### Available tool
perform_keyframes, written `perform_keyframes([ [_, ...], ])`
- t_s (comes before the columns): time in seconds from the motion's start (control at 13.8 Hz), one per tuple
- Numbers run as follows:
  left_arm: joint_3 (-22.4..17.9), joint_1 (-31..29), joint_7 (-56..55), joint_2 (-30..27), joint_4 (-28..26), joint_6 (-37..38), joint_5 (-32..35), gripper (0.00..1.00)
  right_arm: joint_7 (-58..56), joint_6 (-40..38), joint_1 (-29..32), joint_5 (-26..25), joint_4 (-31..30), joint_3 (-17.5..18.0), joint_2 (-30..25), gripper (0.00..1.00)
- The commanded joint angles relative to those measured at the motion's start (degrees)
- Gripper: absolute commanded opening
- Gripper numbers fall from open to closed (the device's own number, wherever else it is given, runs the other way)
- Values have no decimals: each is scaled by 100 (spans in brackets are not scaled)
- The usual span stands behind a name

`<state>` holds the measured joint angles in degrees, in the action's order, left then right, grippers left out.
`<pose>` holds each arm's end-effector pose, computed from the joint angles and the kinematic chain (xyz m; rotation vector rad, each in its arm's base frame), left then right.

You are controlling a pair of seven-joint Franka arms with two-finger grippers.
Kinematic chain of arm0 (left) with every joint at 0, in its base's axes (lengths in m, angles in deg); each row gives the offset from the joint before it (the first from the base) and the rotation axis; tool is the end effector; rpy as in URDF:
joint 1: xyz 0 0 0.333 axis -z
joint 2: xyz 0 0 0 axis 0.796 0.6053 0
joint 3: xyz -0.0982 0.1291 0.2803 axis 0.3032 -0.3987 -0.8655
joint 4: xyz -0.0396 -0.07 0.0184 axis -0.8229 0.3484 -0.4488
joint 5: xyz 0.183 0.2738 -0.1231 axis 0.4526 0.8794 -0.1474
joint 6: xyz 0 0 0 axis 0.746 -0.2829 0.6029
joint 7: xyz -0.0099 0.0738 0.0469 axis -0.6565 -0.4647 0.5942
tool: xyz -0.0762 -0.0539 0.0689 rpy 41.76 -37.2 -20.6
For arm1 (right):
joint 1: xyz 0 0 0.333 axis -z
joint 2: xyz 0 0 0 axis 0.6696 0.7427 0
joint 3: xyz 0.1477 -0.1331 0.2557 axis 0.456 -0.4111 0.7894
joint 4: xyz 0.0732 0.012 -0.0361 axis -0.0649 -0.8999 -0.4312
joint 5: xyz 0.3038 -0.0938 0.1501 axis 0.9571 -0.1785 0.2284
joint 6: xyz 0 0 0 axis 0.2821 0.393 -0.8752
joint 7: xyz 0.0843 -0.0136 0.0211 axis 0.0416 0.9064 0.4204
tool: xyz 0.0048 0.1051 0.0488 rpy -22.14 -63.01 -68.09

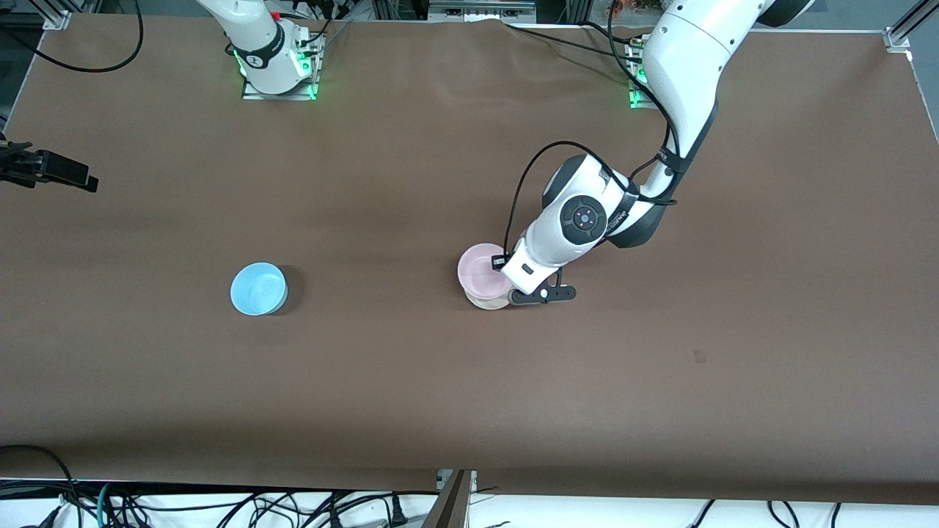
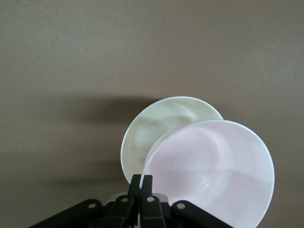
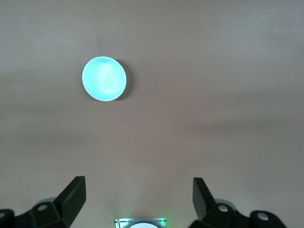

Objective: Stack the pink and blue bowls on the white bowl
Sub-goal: 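Lower the pink bowl into the white bowl and open the left gripper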

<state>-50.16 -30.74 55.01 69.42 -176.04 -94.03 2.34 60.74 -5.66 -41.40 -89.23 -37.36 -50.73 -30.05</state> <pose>0.5616 -0.3741 0.2693 2.9003 0.1984 -0.1749 0.5358 -0.0580 0.5882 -3.1247 0.0992 0.2365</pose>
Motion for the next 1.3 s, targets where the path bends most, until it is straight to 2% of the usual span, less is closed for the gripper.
perform_keyframes([
  [0.0,-55,67,-114,-78,-132,-84,330,0,-51,-85,41,-29,155,23,62,99],
  [0.22,-46,111,-114,-34,-202,-311,331,0,-51,-94,41,-29,155,23,62,99],
  [1.23,-90,32,-44,10,-106,-321,260,0,-51,-103,41,-20,146,23,62,99],
])
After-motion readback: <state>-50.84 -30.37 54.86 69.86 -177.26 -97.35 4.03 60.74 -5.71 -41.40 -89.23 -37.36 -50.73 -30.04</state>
